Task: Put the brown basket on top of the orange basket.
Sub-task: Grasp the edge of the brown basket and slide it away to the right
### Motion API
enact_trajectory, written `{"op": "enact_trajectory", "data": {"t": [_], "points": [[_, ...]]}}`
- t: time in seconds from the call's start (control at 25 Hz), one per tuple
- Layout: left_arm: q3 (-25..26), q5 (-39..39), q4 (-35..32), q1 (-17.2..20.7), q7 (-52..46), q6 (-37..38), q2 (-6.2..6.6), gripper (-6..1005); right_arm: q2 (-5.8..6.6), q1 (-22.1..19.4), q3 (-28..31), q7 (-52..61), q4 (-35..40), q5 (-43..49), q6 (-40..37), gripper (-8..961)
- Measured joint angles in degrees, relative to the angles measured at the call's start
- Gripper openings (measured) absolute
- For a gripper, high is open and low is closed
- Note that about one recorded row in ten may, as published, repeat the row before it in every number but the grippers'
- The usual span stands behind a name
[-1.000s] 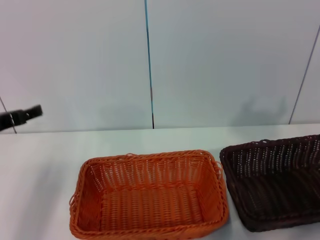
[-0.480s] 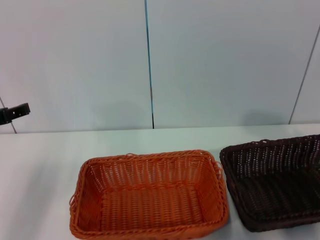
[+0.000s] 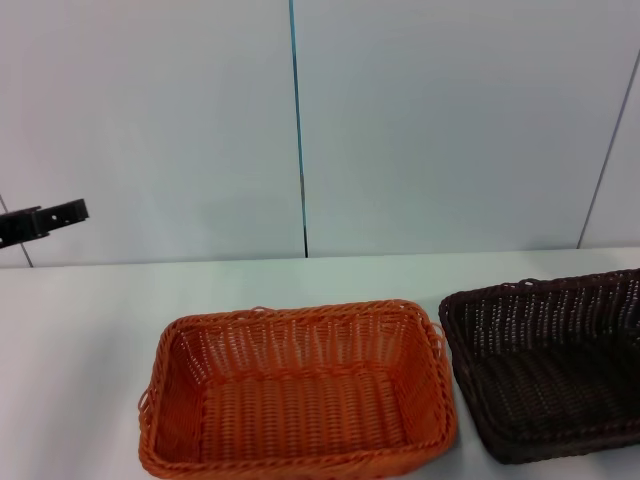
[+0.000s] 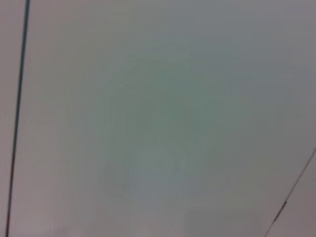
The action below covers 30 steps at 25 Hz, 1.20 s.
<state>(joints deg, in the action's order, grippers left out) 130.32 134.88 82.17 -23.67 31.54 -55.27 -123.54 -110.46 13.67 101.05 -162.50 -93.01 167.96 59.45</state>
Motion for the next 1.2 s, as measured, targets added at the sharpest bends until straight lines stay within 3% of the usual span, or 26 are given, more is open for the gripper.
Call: {"op": "enact_trajectory", "data": {"t": [0.16,0.64,1.2], "points": [[-0.50,-0.05,-1.32,-0.80,-0.53,0.20,-0.17,932,1.02,0.84,0.20,-0.04,2.84,0.04,-0.78,918],[-1.37,0.04,-1.48,-1.10,-1.44,0.80,-0.11,932,0.74,1.65,-2.70,-0.06,11.27,0.08,-11.86,916],[-1.08,0.22,-0.88,-1.54,-1.48,0.66,0.14,931,0.49,2.52,-5.36,0.04,18.53,-0.01,-17.29,914]]}}
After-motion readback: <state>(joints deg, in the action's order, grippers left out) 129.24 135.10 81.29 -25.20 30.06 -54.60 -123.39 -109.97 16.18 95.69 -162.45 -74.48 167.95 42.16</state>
